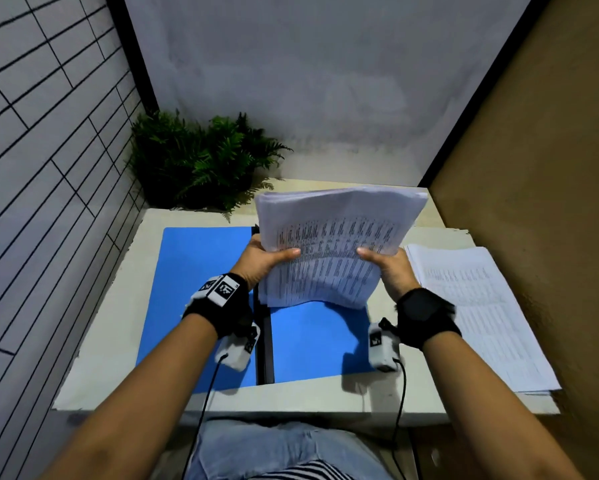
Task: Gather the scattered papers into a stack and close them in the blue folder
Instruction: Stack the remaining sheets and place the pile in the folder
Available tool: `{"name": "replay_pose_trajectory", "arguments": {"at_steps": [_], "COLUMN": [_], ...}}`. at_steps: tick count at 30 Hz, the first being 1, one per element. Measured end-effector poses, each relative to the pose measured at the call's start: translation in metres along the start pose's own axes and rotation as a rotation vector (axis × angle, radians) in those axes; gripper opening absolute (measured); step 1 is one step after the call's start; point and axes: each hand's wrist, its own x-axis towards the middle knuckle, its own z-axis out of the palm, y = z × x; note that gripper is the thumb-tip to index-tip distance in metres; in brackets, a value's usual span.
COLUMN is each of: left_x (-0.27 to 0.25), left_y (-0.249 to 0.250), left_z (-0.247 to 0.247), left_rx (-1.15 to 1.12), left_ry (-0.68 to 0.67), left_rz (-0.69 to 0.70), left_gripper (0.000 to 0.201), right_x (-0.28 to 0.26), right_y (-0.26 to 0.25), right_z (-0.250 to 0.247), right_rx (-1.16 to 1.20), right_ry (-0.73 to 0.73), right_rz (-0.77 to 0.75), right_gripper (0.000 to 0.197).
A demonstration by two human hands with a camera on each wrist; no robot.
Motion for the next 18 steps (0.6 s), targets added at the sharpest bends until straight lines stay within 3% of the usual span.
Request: {"name": "replay_pose_trajectory", "arguments": {"at_steps": [1, 4, 5, 7, 8, 11, 13, 17, 18], "left_x": [0.001, 0.007, 0.008, 0.012, 0.012, 0.009, 0.013, 0.017, 0.016], "left_y": [0.002, 0.002, 0.004, 0.007, 0.008, 0.008, -0.003, -0.004, 0.0], "left_z": [0.001, 0.005, 0.006, 0.0, -0.003, -0.011, -0.009, 0.005, 0.007], "left_rx": [-0.001, -0.041, -0.055, -0.049, -0.045, -0.073, -0.062, -0.082, -0.08], "left_ry": [-0.008, 0.01, 0.027, 0.035, 0.027, 0.018, 0.002, -0.004, -0.019], "left_rz": [-0.003, -0.001, 0.008, 0.045, 0.074, 0.098, 0.061, 0.03, 0.054], "left_gripper": [0.038, 0.081, 0.076, 0.029, 0.02, 0.028, 0.018, 0.021, 0.022], "right_x": [0.003, 0.008, 0.009, 0.01, 0.009, 0.009, 0.01, 0.011, 0.009], "right_y": [-0.001, -0.008, -0.011, -0.018, -0.022, -0.024, -0.013, -0.004, -0.008], "right_z": [-0.001, 0.002, 0.004, 0.002, -0.001, -0.012, -0.016, -0.014, -0.013], "right_rx": [-0.001, -0.016, -0.027, -0.04, -0.042, -0.025, -0.069, -0.054, -0.027], "right_ry": [-0.002, -0.003, 0.003, 0.003, -0.006, -0.04, -0.036, 0.007, 0.016], "right_rz": [0.005, -0.031, -0.054, -0.109, -0.125, -0.099, -0.079, -0.084, -0.107], "right_gripper": [0.051, 0.031, 0.03, 0.029, 0.029, 0.045, 0.038, 0.043, 0.034]}}
